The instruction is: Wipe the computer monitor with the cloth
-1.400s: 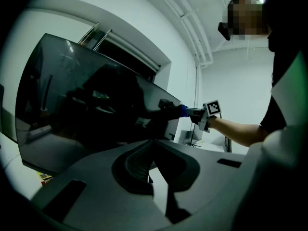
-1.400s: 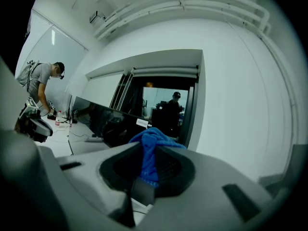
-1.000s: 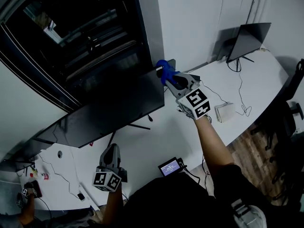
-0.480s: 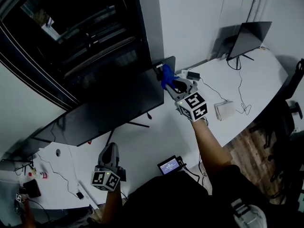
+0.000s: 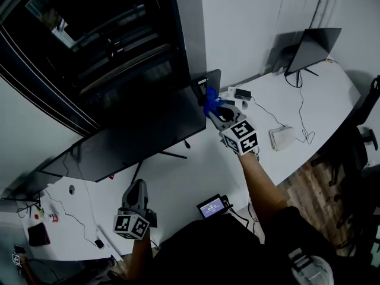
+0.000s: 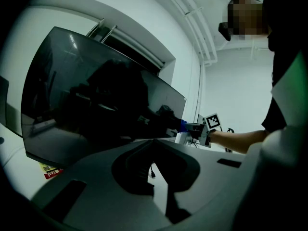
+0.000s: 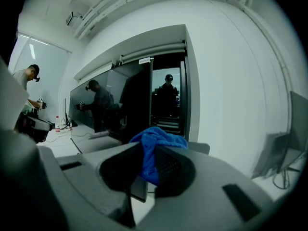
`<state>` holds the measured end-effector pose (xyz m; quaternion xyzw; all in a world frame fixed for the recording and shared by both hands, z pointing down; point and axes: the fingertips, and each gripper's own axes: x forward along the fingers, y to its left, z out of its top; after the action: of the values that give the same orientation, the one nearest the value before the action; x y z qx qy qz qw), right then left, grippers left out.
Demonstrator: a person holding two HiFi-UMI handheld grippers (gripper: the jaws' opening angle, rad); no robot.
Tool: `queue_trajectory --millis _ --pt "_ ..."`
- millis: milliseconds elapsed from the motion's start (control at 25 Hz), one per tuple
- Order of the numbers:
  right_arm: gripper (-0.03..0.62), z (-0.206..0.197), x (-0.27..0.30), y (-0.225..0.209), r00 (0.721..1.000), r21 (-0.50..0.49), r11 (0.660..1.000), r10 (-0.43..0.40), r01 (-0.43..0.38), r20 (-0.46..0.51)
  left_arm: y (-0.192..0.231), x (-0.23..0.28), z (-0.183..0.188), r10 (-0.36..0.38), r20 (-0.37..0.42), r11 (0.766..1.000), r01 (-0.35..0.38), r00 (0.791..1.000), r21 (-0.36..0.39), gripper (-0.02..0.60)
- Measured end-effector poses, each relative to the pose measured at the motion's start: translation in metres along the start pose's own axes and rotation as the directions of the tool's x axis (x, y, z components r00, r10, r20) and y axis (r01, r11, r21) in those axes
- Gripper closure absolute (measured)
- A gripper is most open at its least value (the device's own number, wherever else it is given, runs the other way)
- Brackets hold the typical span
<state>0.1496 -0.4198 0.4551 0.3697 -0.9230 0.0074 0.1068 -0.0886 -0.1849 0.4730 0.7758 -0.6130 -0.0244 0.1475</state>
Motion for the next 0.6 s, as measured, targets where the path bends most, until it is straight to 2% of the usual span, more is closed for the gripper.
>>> queue_trajectory --millis 600 --pt "0.531 -0.053 0.013 0.003 0.998 0.075 0.997 0.02 -0.016 -0.063 0.008 -0.002 -0.006 0.024 -0.016 1.0 -0.024 1.0 -0.006 0.588"
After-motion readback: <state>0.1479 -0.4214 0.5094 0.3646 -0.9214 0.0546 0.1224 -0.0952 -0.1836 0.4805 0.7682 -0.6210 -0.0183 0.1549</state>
